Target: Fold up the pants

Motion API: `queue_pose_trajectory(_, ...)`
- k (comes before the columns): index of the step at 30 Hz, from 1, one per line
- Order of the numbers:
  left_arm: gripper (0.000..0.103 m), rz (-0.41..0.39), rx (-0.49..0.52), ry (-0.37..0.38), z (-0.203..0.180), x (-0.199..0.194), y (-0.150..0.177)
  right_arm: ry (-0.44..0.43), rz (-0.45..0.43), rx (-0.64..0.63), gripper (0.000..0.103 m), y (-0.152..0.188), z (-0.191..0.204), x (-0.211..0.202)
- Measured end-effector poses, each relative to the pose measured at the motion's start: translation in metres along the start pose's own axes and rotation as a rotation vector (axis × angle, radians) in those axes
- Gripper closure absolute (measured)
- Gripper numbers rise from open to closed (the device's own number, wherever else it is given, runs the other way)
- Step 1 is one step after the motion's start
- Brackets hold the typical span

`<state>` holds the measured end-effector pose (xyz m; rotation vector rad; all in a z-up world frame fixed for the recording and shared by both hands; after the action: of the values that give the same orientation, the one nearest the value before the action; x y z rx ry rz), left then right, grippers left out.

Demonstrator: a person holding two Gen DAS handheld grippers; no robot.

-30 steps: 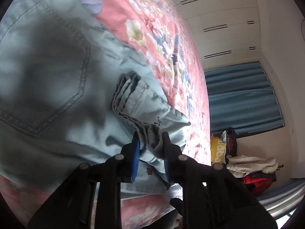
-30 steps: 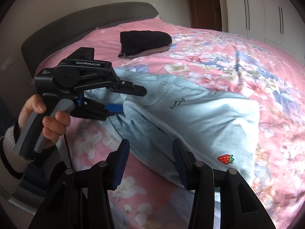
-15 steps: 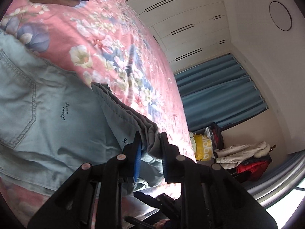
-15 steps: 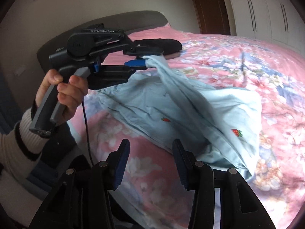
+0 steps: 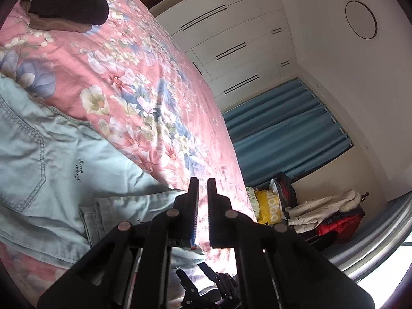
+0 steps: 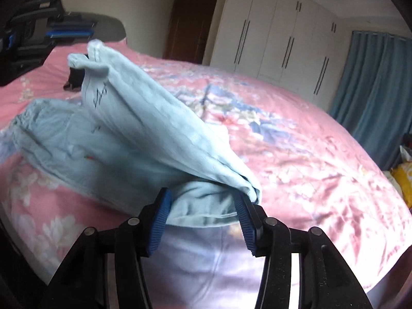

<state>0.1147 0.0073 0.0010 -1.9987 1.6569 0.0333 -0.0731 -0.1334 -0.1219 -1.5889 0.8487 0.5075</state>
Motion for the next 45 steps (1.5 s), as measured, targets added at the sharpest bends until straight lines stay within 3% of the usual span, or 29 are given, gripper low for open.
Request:
queue_pose_trajectory(2, 0.1, 0.004, -0.005, -0.048, 0.012, -0.001, 0.001, -0.046, 0.066, -0.01, 0.052, 0.01, -0.002, 0.001)
queue_pose_trajectory(4, 0.1, 0.013, -0.04, -0.086, 0.029, -0.002, 0.003, -0.113, 0.078, -0.012, 0.051, 0.015, -0.008, -0.006)
queue_pose_trajectory(6, 0.1, 0.026, -0.075, -0.086, 0.043, -0.006, 0.008, -0.212, 0.103, -0.018, 0.051, 0.015, -0.013, -0.013)
queue_pose_trajectory(9, 0.096, 0.071, -0.09, -0.101, 0.055, -0.014, 0.026, -0.302, 0.044, -0.046, 0.051, 0.006, -0.018, -0.031)
queue_pose_trajectory(11, 0.087, 0.123, -0.151, -0.078, 0.066, -0.016, 0.044, -0.352, 0.037, -0.111, 0.044, 0.005, -0.007, -0.035)
queue_pose_trajectory(14, 0.085, 0.188, -0.218, -0.058, 0.075, -0.017, 0.072, -0.415, 0.029, -0.117, 0.044, 0.006, 0.0, -0.035)
queue_pose_trajectory(15, 0.079, 0.209, -0.234, -0.04, 0.075, -0.016, 0.081, -0.43, 0.017, -0.111, 0.044, 0.004, 0.002, -0.036)
queue_pose_trajectory(18, 0.049, 0.248, -0.246, -0.038, 0.076, -0.011, 0.097, -0.493, 0.004, -0.073, 0.044, -0.003, 0.003, -0.035)
queue_pose_trajectory(19, 0.048, 0.253, -0.252, -0.042, 0.078, -0.007, 0.1, -0.507, 0.001, -0.065, 0.044, -0.005, 0.004, -0.035)
queue_pose_trajectory(25, 0.048, 0.322, -0.311, -0.04, 0.092, 0.02, 0.117, -0.573, -0.001, -0.084, 0.044, -0.013, 0.014, -0.033)
queue_pose_trajectory(35, 0.047, 0.309, -0.318, -0.13, 0.096, 0.008, 0.123, -0.596, -0.006, -0.075, 0.044, -0.011, 0.014, -0.032)
queue_pose_trajectory(42, 0.041, 0.341, -0.312, -0.108, 0.092, 0.032, 0.126, -0.604, -0.009, -0.065, 0.044, -0.011, 0.013, -0.03)
queue_pose_trajectory(45, 0.041, 0.325, -0.357, -0.04, 0.095, 0.038, 0.125, -0.607, -0.017, -0.06, 0.044, -0.011, 0.012, -0.032)
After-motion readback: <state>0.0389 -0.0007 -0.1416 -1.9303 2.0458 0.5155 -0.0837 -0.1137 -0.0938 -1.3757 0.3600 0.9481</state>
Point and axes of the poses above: each gripper's, at about its wrist camera, not at the fingertips, and x roughly the way its jaws point, z to its left, y to its underside, the point moved 5 cm from there along x, roughly the way its jaws point, and after that the axes turned 9 degrees about z, right-handed, at the moved point
